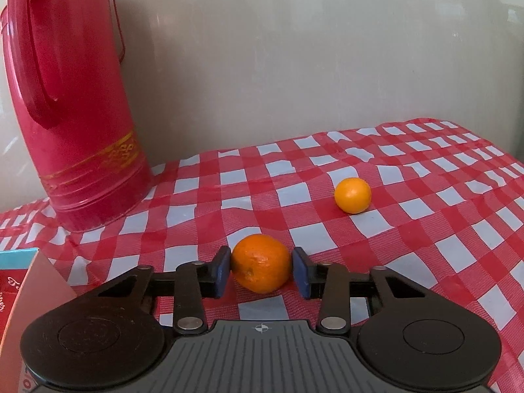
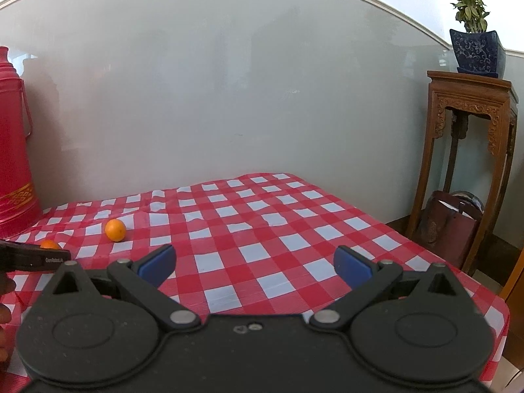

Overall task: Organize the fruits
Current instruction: 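Lift the mandarin and carry it over the box with the left gripper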

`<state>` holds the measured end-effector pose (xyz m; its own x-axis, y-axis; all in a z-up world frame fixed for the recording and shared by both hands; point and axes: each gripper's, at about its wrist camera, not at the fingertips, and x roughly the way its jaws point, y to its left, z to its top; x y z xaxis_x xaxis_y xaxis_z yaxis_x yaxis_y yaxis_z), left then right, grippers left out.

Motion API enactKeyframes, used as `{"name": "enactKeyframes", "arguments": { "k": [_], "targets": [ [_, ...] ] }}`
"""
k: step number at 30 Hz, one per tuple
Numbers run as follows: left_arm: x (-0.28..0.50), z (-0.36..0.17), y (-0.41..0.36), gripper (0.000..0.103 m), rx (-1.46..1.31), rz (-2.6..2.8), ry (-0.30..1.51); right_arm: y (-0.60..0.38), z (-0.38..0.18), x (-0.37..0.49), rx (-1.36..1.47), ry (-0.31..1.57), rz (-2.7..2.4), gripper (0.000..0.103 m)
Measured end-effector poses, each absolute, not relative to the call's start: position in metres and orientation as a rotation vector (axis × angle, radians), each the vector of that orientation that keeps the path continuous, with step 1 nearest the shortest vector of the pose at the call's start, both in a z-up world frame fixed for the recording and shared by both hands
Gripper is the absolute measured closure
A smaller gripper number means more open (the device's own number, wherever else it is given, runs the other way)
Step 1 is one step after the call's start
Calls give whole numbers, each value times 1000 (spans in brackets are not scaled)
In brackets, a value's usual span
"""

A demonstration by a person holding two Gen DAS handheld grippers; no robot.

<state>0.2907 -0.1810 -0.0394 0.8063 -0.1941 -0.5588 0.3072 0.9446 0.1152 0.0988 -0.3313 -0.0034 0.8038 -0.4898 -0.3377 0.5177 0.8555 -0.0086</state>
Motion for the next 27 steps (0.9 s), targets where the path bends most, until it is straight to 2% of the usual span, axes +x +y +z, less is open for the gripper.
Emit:
{"name": "enactKeyframes", "arguments": {
  "k": [27],
  "targets": [
    [289, -42, -186, 63, 255, -260, 561, -330, -1, 99, 84, 340, -516, 6]
  ]
}}
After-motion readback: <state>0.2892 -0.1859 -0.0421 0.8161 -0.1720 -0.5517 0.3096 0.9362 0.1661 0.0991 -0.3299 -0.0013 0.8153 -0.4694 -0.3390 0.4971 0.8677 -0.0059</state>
